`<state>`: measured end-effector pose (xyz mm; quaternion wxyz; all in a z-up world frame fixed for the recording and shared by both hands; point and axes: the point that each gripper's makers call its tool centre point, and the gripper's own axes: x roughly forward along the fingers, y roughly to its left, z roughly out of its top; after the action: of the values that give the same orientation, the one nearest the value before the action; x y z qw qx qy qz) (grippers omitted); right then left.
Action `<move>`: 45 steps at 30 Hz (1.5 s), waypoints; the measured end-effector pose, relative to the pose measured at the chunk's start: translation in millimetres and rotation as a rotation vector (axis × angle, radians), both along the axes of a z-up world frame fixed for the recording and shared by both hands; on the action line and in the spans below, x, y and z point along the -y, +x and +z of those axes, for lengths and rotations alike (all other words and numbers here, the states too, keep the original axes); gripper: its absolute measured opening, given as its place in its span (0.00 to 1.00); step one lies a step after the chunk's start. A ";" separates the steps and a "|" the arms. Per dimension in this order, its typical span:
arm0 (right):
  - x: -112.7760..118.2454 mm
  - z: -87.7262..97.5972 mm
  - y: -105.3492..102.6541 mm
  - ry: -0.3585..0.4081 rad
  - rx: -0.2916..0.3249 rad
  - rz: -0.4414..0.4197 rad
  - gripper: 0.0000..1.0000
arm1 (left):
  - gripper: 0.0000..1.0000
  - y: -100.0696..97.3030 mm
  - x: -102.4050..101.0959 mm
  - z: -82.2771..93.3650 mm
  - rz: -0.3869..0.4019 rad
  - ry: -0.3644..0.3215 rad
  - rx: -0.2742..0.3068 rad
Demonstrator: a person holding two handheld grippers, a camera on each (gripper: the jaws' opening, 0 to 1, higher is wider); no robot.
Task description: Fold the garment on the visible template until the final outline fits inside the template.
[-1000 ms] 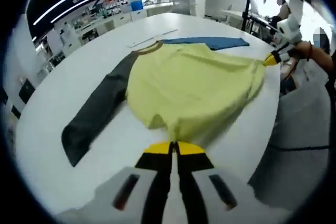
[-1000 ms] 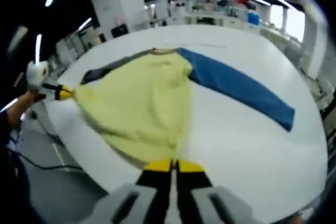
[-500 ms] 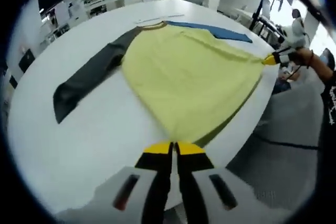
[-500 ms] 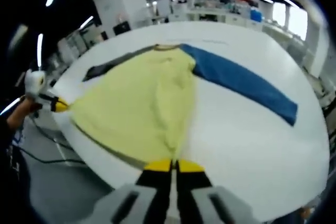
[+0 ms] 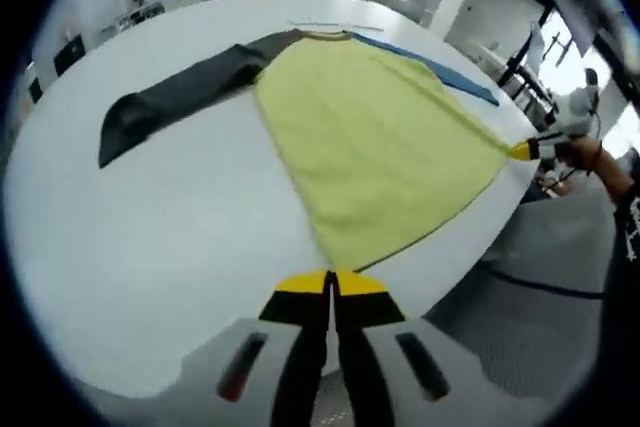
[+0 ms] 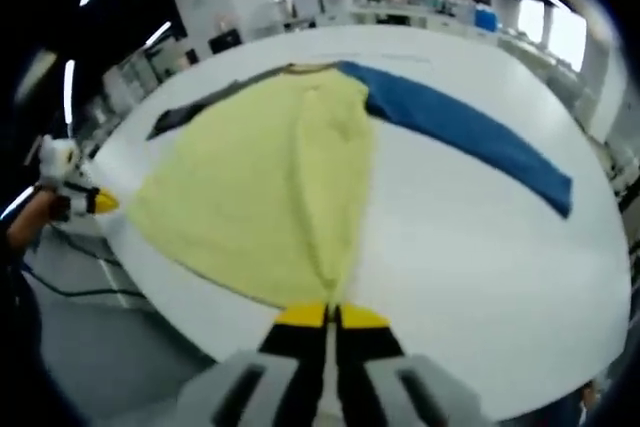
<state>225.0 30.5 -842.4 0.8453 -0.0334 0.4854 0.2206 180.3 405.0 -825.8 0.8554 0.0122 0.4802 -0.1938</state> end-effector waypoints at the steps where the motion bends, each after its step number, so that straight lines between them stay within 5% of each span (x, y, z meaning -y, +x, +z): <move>1: 1.7 -2.0 1.2 -0.001 -0.002 0.000 0.00 | 0.00 0.2 -0.9 -0.2 -0.003 0.006 0.001; 10: 0.8 1.1 0.0 0.030 0.003 -0.019 0.00 | 0.00 2.3 4.2 1.5 -0.021 0.020 0.029; 13: -0.1 2.0 0.8 0.076 0.001 -0.035 0.10 | 0.01 4.5 4.4 3.4 -0.026 0.017 0.048; 27: -9.9 26.1 18.6 0.180 0.112 -0.043 0.59 | 0.38 20.6 19.0 24.7 -0.051 -0.112 0.217; 35: 0.4 28.1 32.0 0.188 0.134 -0.072 0.82 | 0.61 27.5 21.4 34.6 -0.073 -0.116 0.294; 45: 51.5 36.9 67.4 0.152 0.195 -0.209 0.84 | 0.83 32.5 27.3 41.8 -0.078 -0.112 0.328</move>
<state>292.3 -21.0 -805.5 0.9068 0.0604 0.3839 0.1632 212.8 377.7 -784.0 0.9134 0.0147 0.3220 -0.2486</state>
